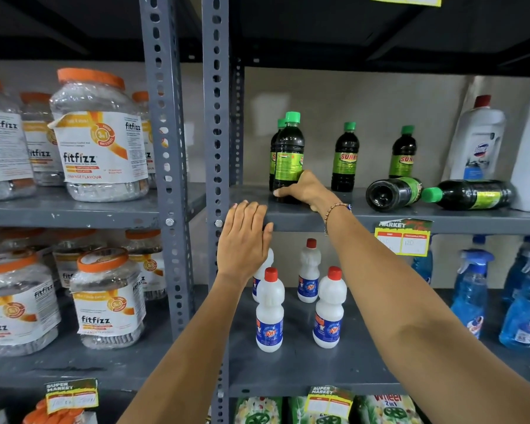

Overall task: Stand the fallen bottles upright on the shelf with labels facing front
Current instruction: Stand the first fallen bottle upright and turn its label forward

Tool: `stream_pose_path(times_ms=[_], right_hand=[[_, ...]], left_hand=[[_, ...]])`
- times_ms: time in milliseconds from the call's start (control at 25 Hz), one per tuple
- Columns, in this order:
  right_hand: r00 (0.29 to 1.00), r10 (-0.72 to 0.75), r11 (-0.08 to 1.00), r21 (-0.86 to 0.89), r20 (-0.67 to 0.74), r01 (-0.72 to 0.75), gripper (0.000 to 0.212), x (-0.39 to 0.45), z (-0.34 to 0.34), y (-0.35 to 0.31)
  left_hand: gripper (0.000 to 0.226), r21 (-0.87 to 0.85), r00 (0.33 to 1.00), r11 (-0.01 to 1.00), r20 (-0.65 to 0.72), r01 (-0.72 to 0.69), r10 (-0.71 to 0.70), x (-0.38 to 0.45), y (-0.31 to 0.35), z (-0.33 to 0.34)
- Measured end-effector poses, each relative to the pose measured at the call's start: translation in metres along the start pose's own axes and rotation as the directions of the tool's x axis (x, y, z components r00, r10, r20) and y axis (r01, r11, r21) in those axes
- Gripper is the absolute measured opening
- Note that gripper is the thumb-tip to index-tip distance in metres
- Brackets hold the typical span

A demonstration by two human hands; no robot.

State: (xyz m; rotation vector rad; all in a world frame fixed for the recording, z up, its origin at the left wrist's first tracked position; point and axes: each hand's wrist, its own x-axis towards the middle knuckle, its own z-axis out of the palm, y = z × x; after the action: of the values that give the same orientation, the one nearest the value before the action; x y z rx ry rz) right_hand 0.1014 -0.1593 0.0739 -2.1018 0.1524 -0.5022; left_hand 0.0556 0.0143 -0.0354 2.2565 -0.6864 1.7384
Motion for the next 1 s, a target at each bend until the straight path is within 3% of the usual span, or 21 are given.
stream_pose_path(times_ms=[80,120,200,240,280,400,440,560,600,680,760,880,1000], right_hand=[[0.999,-0.040,0.998,-0.054,-0.026,0.039,0.108,0.002,-0.001,0.002],[0.999,-0.028,0.998,-0.052,-0.022,0.027,0.096,-0.009,-0.002,-0.005],[0.999,0.031,0.999,0.020,0.039,-0.032,0.042,-0.032,-0.006,-0.017],[0.998,0.055,0.998,0.030,0.041,-0.057,0.025,-0.033,-0.008,-0.017],[0.997,0.072,0.997,0.010,0.032,-0.072,0.028,-0.033,-0.008,-0.018],[1.000,0.006,0.999,-0.036,0.028,-0.005,0.106,0.001,-0.003,0.003],[0.999,-0.007,0.999,-0.034,0.035,0.008,0.110,0.003,-0.003,0.005],[0.998,0.028,1.000,0.009,0.054,-0.028,0.073,-0.024,-0.006,-0.011],[0.999,0.021,1.000,-0.007,0.046,-0.021,0.080,-0.023,-0.007,-0.011],[0.999,-0.010,0.998,-0.062,0.051,0.013,0.113,-0.003,-0.004,0.003],[0.997,-0.009,0.996,-0.090,0.077,0.016,0.127,0.029,0.001,0.022],[0.996,-0.040,0.998,-0.040,0.084,0.044,0.123,0.016,-0.003,0.016],[0.994,-0.020,1.000,0.005,0.103,0.020,0.093,-0.018,-0.017,0.002]], left_hand=[[0.040,-0.002,1.000,1.000,-0.004,-0.001,0.001,-0.001,0.000,0.001],[0.040,-0.002,1.000,1.000,-0.007,-0.002,0.002,-0.001,0.000,0.001],[0.040,-0.002,1.000,1.000,-0.015,-0.005,0.005,0.000,0.000,0.001],[0.040,-0.002,1.000,1.000,-0.019,-0.008,0.008,-0.001,0.000,0.001],[0.040,-0.004,1.000,1.000,-0.022,-0.010,0.009,-0.001,0.000,0.001],[0.040,-0.019,1.000,1.000,-0.022,-0.009,0.009,-0.001,0.000,0.001],[0.040,-0.020,1.000,1.000,-0.019,-0.010,0.009,0.000,0.000,0.001],[0.039,-0.018,1.000,1.000,-0.013,-0.019,0.018,-0.001,-0.001,0.001],[0.039,-0.021,1.000,1.000,-0.010,-0.020,0.020,-0.001,-0.001,0.001],[0.041,-0.038,1.000,0.999,-0.006,-0.017,0.017,-0.002,0.000,0.002],[0.044,-0.056,1.000,0.998,-0.012,-0.003,0.002,-0.001,0.001,0.000],[0.038,-0.101,0.998,0.994,-0.037,0.048,-0.052,0.004,0.009,-0.009],[0.036,-0.189,0.982,0.965,0.090,0.182,-0.168,0.031,0.021,-0.022]])
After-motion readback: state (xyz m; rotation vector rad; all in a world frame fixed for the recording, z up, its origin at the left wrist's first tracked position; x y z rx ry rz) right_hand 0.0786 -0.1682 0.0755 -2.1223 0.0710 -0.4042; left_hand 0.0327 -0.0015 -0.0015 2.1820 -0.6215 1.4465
